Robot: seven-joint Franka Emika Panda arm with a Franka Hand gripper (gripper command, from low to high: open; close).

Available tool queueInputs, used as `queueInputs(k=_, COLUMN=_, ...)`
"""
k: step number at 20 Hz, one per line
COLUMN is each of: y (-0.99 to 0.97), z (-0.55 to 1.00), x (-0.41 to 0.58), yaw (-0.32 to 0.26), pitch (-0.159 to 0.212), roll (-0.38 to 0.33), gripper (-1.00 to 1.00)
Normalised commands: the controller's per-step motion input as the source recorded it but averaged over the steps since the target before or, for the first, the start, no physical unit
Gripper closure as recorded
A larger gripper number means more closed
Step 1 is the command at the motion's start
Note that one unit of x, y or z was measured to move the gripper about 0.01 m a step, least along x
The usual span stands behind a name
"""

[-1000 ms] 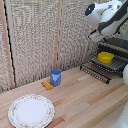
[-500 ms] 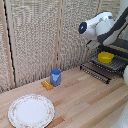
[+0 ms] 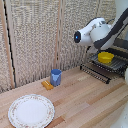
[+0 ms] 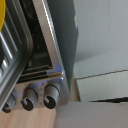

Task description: Please reach out your grabber to the yellow dish. Tenderly grip the yellow dish using your grabber. Set the yellow dish on the baking sheet. Posit your grabber on the rim of the baking sheet carrying the yellow dish. Mindfully slide the baking sheet with the yellow dish into the oven. Let go of your grabber's hold on the baking sheet's edge when it is entirely in the oven.

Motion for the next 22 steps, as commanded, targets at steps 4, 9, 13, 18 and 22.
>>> queueInputs(k=4, y=0.28, z=-0.11, x=0.276, yaw=0.148, pitch=0.104, roll=-0.263, gripper=-1.00)
queueInputs(k=9, y=0.28, z=-0.19, x=0.313, yaw=0.169, pitch=0.097, roll=-0.237, gripper=-1.00)
queueInputs(k=13, y=0.21, z=-0.23, x=0.166, yaw=0.189, pitch=0.183, roll=-0.175, gripper=-1.00)
queueInputs(k=18, y=-0.08, z=-0.35, x=0.254, yaw=0.188, pitch=0.200, roll=0.018, gripper=-1.00)
queueInputs(k=22, y=-0.38, z=-0.37, x=0.429, yaw=0.134, pitch=0.112, roll=0.184, gripper=-1.00)
